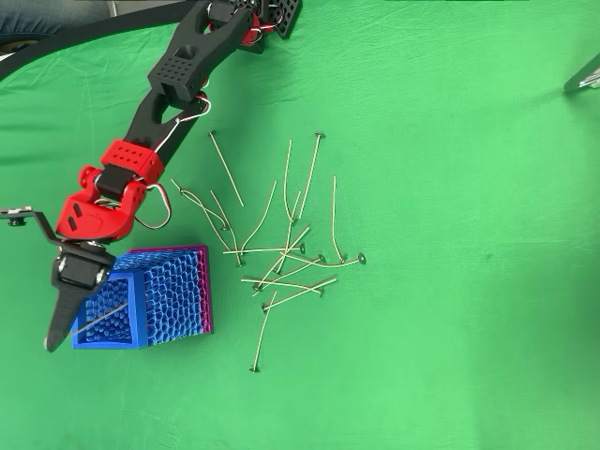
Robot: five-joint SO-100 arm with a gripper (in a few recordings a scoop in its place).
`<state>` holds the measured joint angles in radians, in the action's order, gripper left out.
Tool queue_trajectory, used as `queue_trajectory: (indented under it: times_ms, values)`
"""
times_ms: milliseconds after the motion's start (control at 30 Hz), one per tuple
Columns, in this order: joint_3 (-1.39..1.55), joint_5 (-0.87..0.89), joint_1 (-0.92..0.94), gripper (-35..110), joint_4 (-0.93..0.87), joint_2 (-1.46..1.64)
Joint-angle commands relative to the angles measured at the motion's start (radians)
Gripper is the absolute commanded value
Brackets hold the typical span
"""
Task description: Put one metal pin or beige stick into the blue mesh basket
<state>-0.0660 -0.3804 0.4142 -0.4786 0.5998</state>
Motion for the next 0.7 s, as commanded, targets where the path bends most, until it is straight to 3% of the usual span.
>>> queue_trajectory:
  times_ms: [0,400,500,567,667]
  values:
    - [-0.025,0.118,0.021,10,-0.057,0.08]
    - [0.127,0.603,0.078,20,-0.285,0.161]
    - [0.186,0.736,0.086,15,-0.376,0.166]
    - [0.233,0.795,0.078,4,-0.436,0.178]
    - [0.333,0.831,0.049,2,-0.491,0.213]
